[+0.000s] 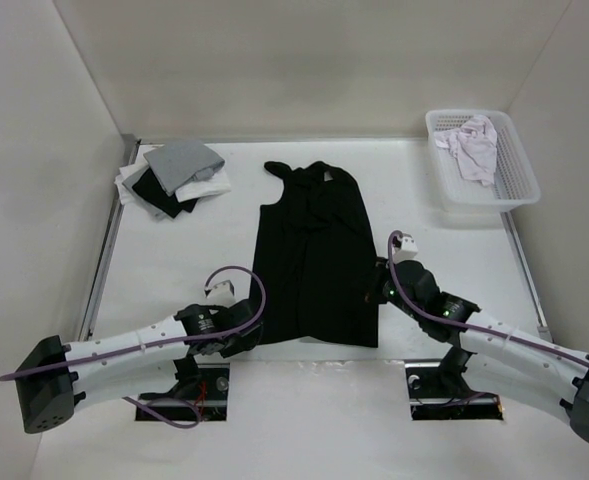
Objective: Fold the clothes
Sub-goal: Flatten the tank top out
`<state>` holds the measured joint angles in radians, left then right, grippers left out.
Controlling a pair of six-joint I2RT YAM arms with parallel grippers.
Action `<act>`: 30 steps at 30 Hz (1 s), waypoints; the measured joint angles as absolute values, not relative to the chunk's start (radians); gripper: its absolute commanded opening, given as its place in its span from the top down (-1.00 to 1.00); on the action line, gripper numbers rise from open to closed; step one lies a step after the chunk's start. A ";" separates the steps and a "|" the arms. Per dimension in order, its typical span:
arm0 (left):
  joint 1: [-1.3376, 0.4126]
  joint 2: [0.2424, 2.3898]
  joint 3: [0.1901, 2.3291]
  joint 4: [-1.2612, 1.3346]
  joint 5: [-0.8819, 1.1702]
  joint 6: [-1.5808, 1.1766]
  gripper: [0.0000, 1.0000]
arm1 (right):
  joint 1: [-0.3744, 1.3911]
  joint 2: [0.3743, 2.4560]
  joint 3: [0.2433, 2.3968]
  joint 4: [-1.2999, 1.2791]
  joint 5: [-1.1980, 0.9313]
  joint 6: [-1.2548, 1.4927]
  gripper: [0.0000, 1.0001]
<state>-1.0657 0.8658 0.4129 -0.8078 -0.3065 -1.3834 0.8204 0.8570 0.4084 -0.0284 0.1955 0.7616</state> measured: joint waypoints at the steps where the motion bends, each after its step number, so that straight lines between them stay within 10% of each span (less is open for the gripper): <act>1: -1.073 0.872 0.413 -0.812 -0.302 -1.391 0.43 | 0.820 0.857 0.408 -0.028 0.196 0.764 0.58; 19: -0.988 0.794 0.371 -0.752 -0.297 -1.404 0.50 | 0.865 0.799 0.363 -0.046 0.206 0.813 0.57; 30: -0.976 0.799 0.344 -0.682 -0.266 -1.387 0.98 | 0.865 0.795 0.363 -0.050 0.207 0.817 0.33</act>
<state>-0.9760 0.7994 0.3443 -0.6815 -0.2665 -1.3869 0.8654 0.7952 0.3626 -0.0498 0.2066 0.8173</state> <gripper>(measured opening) 0.050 0.257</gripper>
